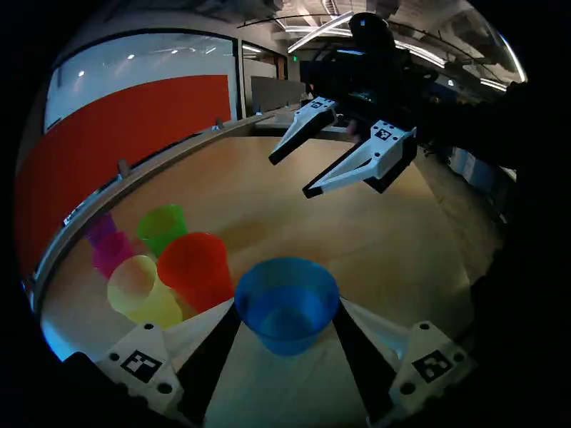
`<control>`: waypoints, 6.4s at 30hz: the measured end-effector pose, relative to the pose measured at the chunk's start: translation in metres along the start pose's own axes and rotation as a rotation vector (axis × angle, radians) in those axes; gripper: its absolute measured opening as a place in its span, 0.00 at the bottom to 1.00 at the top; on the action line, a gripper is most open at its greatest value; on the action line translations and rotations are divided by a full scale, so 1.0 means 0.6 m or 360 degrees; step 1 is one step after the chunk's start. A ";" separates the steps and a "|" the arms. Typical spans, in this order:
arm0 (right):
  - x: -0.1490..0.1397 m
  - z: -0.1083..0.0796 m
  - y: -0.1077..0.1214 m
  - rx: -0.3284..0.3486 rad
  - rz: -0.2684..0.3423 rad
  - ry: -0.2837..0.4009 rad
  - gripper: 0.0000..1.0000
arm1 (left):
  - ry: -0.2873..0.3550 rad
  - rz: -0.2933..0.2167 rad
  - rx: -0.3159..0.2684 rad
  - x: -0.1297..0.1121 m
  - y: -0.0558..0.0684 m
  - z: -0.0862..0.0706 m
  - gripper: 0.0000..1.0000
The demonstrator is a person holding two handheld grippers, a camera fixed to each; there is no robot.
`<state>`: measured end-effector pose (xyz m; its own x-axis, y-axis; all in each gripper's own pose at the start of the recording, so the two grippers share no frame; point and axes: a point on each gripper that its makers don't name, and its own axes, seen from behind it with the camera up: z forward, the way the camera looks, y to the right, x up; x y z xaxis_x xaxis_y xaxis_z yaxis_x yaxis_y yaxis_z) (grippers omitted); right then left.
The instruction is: Pour water
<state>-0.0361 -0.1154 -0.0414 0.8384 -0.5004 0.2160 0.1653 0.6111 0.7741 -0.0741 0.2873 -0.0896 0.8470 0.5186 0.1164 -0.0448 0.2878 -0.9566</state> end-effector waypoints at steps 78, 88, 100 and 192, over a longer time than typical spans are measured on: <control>0.078 0.299 0.058 0.0169 0.0017 -0.0053 1.00 | 0.0298 -0.0287 0.0305 0.035 -0.011 -0.147 0.85; 0.081 0.311 0.059 0.0164 0.0047 -0.0052 0.99 | 0.0296 -0.0286 0.0307 0.033 -0.012 -0.147 0.85; 0.079 0.314 0.059 0.0159 0.0103 -0.0049 0.91 | 0.0313 -0.0290 0.0315 0.033 -0.016 -0.151 0.85; 0.253 0.094 -0.106 0.0018 0.0201 0.0665 0.92 | 0.0503 -0.0157 0.0602 0.085 -0.071 -0.221 0.85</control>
<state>0.0512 -0.2645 -0.0244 0.9902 -0.1295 0.0520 0.0441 0.6438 0.7639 0.0411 0.1946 -0.0783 0.9733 0.2217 0.0591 -0.0954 0.6252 -0.7746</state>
